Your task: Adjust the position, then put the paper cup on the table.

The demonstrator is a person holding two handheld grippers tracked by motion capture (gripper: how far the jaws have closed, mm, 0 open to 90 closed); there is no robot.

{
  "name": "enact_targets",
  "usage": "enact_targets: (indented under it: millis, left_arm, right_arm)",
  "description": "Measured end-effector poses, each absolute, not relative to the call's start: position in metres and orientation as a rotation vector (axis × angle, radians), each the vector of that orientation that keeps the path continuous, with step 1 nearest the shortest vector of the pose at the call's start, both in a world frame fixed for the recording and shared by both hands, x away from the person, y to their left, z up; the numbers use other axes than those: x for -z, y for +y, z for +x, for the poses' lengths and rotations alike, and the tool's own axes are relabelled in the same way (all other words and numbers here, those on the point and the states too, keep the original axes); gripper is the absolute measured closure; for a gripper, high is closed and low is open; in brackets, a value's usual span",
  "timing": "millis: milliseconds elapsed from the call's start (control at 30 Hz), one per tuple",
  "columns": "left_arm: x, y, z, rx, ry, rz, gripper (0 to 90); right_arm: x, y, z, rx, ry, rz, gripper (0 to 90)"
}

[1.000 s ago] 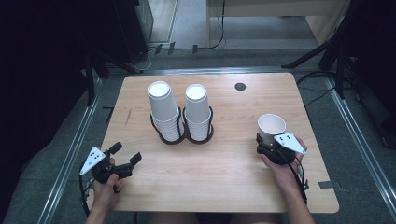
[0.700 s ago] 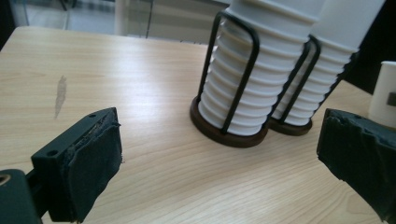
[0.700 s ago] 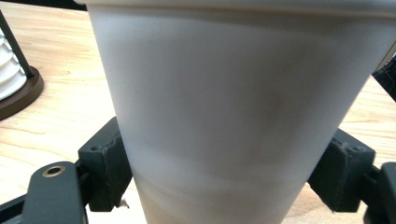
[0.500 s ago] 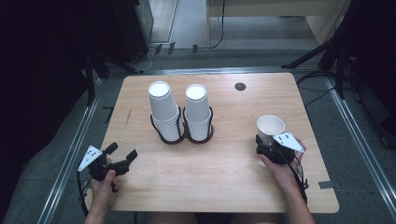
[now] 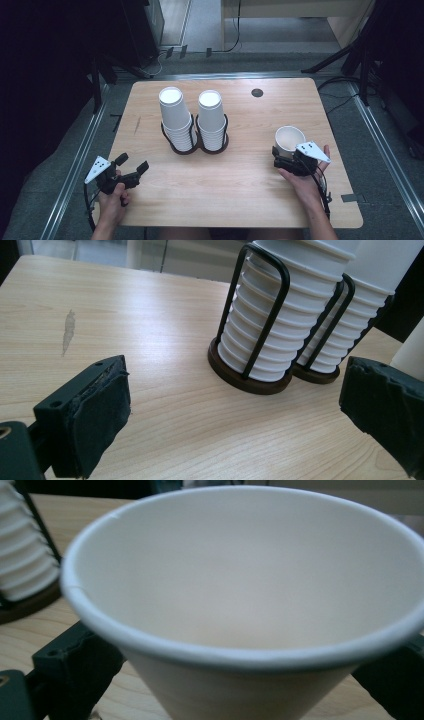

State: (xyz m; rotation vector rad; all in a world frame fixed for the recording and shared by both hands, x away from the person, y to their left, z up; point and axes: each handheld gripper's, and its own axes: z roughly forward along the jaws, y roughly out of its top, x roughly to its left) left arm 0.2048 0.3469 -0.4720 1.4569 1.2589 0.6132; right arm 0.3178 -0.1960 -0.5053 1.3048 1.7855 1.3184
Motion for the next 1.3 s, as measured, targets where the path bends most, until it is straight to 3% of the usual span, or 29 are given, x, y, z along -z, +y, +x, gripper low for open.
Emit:
enact_targets:
  millis: [600, 1033, 1300]
  left_arm:
    - [0.471, 0.356, 0.2, -0.629, 1.289, 1.415, 0.2]
    - [0.477, 0.359, 0.201, -0.653, 1.335, 1.432, 0.2]
    - [0.48, 0.362, 0.2, -0.662, 1.374, 1.428, 0.2]
  right_arm:
    - [0.485, -0.209, 0.291, -1.343, 1.81, 1.231, 0.1]
    - [0.473, -0.251, 0.235, -1.412, 1.783, 1.169, 0.0]
    - [0.484, -0.291, 0.218, -1.385, 1.74, 1.259, 0.0]
